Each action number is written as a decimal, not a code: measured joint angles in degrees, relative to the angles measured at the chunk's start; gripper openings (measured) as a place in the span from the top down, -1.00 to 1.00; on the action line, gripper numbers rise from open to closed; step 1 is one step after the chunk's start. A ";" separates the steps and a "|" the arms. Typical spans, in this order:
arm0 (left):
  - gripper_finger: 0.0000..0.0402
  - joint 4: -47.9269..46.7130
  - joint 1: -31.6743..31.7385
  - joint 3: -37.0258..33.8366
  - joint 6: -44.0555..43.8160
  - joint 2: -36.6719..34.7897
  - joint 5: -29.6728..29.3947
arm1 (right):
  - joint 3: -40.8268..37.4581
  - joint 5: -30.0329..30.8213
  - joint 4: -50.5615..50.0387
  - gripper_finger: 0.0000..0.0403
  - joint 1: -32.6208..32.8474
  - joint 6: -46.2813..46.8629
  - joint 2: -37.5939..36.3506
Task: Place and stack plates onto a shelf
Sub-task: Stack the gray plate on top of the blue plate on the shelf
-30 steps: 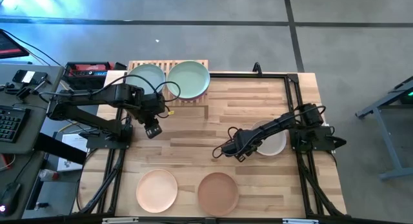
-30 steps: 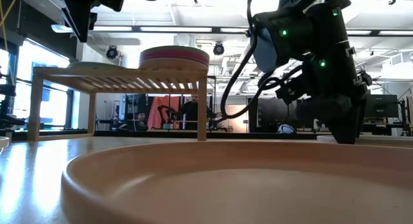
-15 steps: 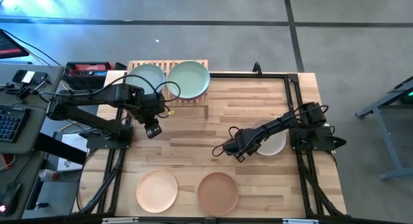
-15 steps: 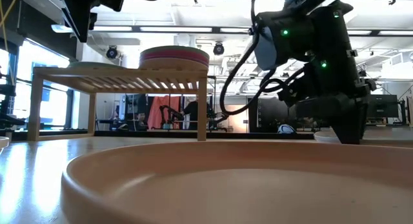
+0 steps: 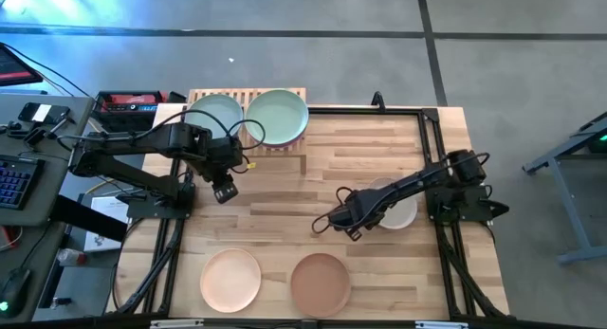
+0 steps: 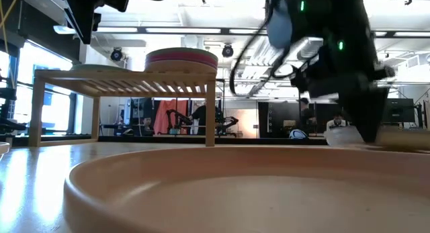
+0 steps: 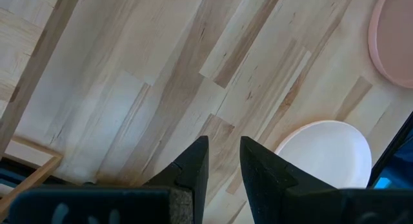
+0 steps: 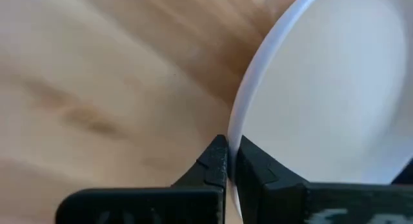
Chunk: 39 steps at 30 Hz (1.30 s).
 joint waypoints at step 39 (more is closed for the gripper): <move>0.62 1.93 0.01 0.00 -34.88 0.00 3.20 | 42.80 1.75 -1.00 1.00 4.68 -65.24 -1.97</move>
